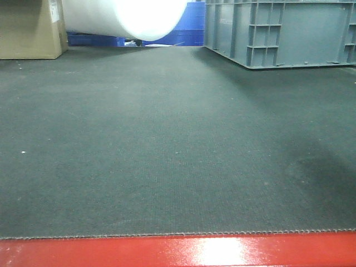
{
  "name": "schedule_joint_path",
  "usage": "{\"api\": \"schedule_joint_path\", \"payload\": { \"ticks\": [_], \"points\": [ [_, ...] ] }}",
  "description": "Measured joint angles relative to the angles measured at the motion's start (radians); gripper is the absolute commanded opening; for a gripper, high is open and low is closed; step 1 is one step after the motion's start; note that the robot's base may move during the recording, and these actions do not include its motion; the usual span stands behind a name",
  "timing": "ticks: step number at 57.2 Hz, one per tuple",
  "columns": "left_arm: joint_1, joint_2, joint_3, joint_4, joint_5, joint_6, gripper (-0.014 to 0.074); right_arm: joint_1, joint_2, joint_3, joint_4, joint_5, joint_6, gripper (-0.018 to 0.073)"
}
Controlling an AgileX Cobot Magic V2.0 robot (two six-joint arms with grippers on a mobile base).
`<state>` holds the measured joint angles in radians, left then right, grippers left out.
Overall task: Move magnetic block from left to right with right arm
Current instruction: 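Lower the red cube onto the second table with the right gripper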
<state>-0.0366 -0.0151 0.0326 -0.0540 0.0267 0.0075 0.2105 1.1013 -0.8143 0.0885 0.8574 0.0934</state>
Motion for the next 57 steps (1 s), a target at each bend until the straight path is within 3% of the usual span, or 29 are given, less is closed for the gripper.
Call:
{"api": "schedule_joint_path", "payload": {
  "ticks": [16,22,34,57],
  "points": [
    [0.0,0.0,0.0,0.0,0.0,0.0,-0.0126,0.218,0.245,-0.177,-0.162,0.05,0.383,0.0336],
    [0.0,0.0,0.0,0.0,0.0,0.0,-0.0126,0.286,0.337,-0.252,-0.197,0.07,0.473,0.0336],
    [0.0,0.0,0.0,0.0,0.0,0.0,-0.0126,0.408,0.534,-0.427,-0.195,0.141,0.509,0.0336],
    [0.0,0.0,0.0,0.0,0.0,0.0,-0.0126,0.53,0.768,-0.657,-0.097,0.201,0.55,0.0336]
  ]
}}
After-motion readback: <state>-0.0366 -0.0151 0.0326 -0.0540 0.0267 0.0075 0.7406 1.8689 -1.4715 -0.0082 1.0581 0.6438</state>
